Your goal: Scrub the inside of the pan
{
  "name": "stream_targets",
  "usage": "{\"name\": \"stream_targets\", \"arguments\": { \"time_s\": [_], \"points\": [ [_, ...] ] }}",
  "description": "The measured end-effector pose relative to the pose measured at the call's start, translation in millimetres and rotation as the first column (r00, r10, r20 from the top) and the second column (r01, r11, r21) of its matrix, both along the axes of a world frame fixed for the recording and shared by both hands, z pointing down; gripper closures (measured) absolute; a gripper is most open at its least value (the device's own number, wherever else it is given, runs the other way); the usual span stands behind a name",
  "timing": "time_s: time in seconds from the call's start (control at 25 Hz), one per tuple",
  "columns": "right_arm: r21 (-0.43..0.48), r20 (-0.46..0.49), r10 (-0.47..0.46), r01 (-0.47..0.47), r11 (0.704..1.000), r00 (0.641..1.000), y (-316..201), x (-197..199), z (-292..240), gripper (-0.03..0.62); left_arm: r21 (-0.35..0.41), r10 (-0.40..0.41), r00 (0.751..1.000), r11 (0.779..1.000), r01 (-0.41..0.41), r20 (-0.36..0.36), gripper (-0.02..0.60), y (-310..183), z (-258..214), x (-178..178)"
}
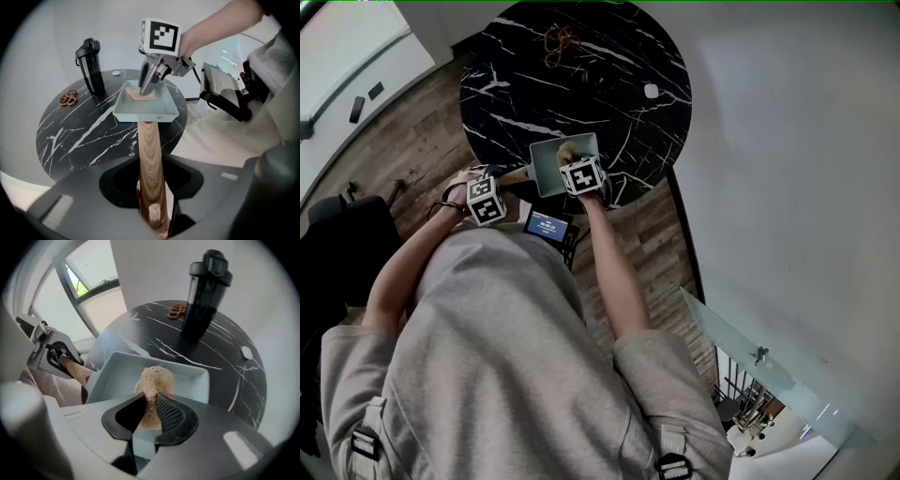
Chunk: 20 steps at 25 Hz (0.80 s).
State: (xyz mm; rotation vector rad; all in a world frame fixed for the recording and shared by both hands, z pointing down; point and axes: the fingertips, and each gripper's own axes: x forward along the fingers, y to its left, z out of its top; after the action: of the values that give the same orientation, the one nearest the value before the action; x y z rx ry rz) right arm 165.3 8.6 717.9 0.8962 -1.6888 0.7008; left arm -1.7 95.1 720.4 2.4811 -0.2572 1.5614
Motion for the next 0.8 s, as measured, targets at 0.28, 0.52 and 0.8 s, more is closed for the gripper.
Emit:
{"name": "stream_targets", "arguments": {
  "time_s": [0.28, 0.52, 0.8],
  "points": [
    [-0.115, -0.020, 0.022, -0.024, 0.993, 1.000, 30.3, 24.7, 22.2, 0.500, 0.002, -0.015, 1.000, 1.000, 0.015, 0.012, 0.446, -0.1, 0.4, 0.0],
    [-0.193, 0.171, -0.165, 0.197, 0.961, 0.971, 56.6, -46.4, 11.4, 0.499, 0.024, -0.017, 1.000, 1.000, 0.017, -0.003, 0.440, -0.7, -4.0, -0.3],
    [0.153, 0.272, -0.183, 0.145, 0.977, 0.945, 31.1, -44.9, -103.1, 0.510, 0.185, -0.080, 0.974, 0.975, 0.120, -0.212, 0.388, -14.4, -77.5, 4.9]
  ]
}}
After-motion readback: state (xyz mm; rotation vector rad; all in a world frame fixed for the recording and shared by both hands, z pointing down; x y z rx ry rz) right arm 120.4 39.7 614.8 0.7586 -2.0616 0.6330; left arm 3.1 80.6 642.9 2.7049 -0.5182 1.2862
